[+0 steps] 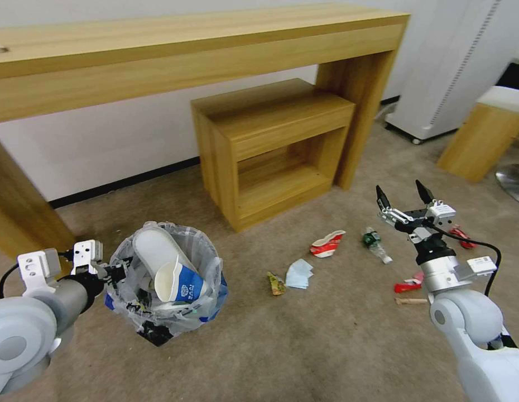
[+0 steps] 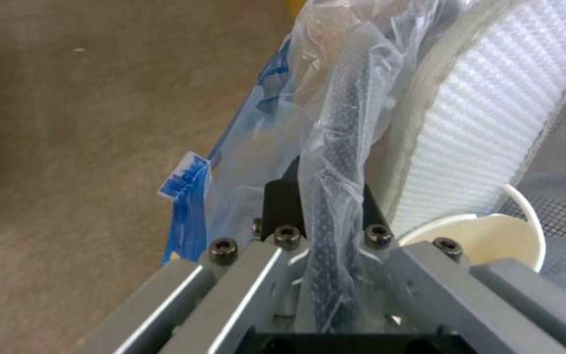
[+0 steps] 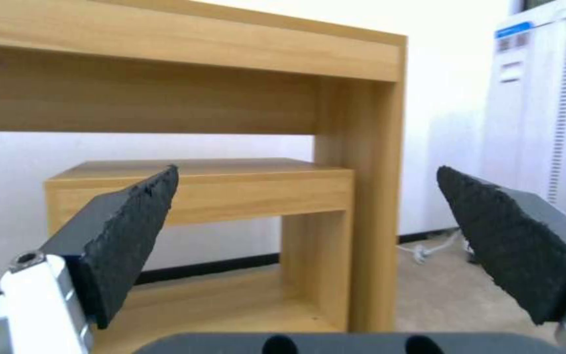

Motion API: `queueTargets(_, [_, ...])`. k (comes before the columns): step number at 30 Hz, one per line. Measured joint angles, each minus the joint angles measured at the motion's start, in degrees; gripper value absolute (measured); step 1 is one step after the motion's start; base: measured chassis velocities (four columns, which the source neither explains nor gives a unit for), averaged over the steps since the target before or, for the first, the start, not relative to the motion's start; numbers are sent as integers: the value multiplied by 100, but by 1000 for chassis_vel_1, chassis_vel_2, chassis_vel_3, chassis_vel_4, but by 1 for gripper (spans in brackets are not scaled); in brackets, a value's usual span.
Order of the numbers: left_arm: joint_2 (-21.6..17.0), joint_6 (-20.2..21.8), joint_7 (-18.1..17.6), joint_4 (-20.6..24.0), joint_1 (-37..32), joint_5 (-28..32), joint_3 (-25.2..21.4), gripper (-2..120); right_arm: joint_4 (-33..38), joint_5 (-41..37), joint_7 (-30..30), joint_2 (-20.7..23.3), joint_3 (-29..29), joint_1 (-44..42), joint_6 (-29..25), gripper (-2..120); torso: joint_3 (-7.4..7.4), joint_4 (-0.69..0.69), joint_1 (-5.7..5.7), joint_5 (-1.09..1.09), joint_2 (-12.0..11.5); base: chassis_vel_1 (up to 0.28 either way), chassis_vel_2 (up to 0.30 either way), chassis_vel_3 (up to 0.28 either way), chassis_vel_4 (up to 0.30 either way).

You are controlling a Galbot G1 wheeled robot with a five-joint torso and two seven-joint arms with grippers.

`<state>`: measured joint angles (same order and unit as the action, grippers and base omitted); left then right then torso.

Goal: Pick up the trash bin and place the garbage on the floor into it.

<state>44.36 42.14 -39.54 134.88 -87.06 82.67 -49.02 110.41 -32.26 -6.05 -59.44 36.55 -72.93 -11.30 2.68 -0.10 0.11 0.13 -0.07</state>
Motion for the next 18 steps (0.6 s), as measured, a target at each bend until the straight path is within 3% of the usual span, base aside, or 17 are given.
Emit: queueTargets(18, [-10,-47,-2,22,-56,-67,-60,1,8,-4,-182,-70,0,-30,-70,100,0,0,0,0,0,-21,-23,-19,-23])
